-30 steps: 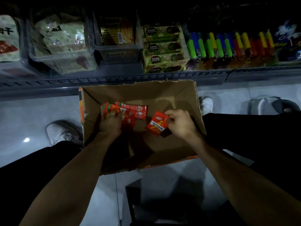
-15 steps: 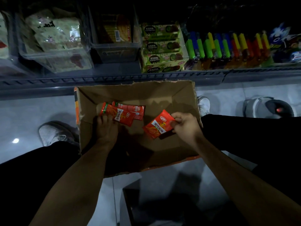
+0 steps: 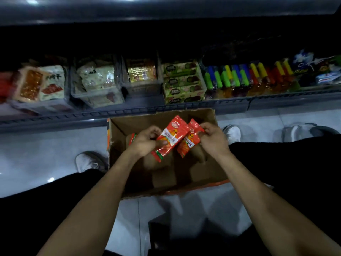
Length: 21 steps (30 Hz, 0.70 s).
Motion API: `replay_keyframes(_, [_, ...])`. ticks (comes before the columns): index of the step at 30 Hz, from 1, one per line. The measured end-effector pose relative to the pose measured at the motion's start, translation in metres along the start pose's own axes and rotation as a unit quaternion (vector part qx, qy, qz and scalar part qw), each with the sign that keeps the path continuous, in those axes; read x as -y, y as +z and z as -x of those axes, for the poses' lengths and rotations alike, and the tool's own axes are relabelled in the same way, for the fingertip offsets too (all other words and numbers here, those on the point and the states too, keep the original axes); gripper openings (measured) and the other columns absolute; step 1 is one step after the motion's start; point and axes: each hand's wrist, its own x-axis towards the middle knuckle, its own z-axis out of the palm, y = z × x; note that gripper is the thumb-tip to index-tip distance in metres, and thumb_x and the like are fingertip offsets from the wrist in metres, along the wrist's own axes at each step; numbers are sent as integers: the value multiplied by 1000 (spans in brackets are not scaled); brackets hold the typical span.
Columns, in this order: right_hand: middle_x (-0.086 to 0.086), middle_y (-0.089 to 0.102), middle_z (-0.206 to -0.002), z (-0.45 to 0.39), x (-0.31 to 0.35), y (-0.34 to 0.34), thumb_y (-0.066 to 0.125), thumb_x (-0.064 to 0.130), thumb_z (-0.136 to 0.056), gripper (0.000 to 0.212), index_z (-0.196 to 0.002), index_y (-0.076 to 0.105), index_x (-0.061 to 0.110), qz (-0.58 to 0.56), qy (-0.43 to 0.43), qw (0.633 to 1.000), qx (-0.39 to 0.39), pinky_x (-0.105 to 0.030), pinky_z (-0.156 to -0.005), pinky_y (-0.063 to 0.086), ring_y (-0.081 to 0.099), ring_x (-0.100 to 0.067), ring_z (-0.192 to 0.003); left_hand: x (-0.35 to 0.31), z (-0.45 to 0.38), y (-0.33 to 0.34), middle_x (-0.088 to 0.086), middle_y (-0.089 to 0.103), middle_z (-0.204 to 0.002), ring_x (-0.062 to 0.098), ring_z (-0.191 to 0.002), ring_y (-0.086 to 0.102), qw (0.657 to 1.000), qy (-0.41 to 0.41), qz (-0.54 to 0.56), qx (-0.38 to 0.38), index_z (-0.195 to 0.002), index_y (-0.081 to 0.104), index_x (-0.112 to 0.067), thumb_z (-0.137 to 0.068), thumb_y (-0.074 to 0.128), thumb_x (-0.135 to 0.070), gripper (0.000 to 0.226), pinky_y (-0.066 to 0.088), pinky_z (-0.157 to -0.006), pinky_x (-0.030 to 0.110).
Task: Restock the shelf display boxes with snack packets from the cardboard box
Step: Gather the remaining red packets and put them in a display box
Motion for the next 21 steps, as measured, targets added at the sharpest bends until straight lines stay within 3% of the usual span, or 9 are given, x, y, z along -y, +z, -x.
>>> replay_keyframes(4, [1, 66, -79, 13, 38, -11, 51, -2, -90, 26, -86, 63, 21, -169, 18, 984, 52, -34, -68, 56, 64, -12, -74, -32, 18, 2, 0, 69, -82, 5, -66, 64, 997, 0, 68, 29, -89, 65, -16, -79, 73, 0, 21, 52, -64, 19])
replay_keyframes(8, [1, 64, -82, 20, 60, -28, 45, -8, -91, 30, -90, 60, 18, -216, -14, 971, 97, -27, -62, 55, 63, -12, -76, -55, 34, -2, 2, 73, -89, 15, -78, 68, 996, 23, 83, -4, -93, 69, -18, -81, 74, -15, 13, 55, -73, 29])
replay_keyframes(13, [-1, 69, -93, 19, 82, -39, 51, 9, -98, 16, -101, 63, 21, -234, -43, 967, 95, -36, -76, 57, 67, -17, -90, -94, 58, -6, -4, 71, -100, 9, -90, 69, 992, 66, 108, 31, -117, 58, -17, -94, 55, -10, 24, 53, -73, 19])
replay_keyframes(16, [-3, 72, -100, 22, 100, -52, 52, 23, -99, 13, -103, 65, 20, -246, -45, 966, 64, -29, -75, 53, 67, -18, -97, -117, 67, -4, -4, 70, -104, 9, -93, 68, 992, 80, 89, 46, -118, 55, -22, -94, 55, -10, 27, 53, -76, 21])
replay_keyframes(19, [1, 74, -93, 24, 119, -71, 46, 49, -97, 33, -97, 66, 23, -266, -34, 960, 75, -30, -80, 53, 70, -13, -92, -143, 73, -1, -6, 69, -105, 8, -94, 68, 991, 115, 60, 7, -114, 56, -29, -91, 61, -20, 25, 53, -75, 20])
replay_keyframes(21, [5, 73, -95, 26, 131, -84, 52, 51, -93, 24, -96, 62, 29, -262, -49, 959, 94, -27, -75, 54, 69, -8, -89, -157, 72, 3, -8, 67, -109, 8, -98, 66, 989, 139, 47, -27, -112, 54, -33, -90, 62, -25, 25, 54, -80, 25])
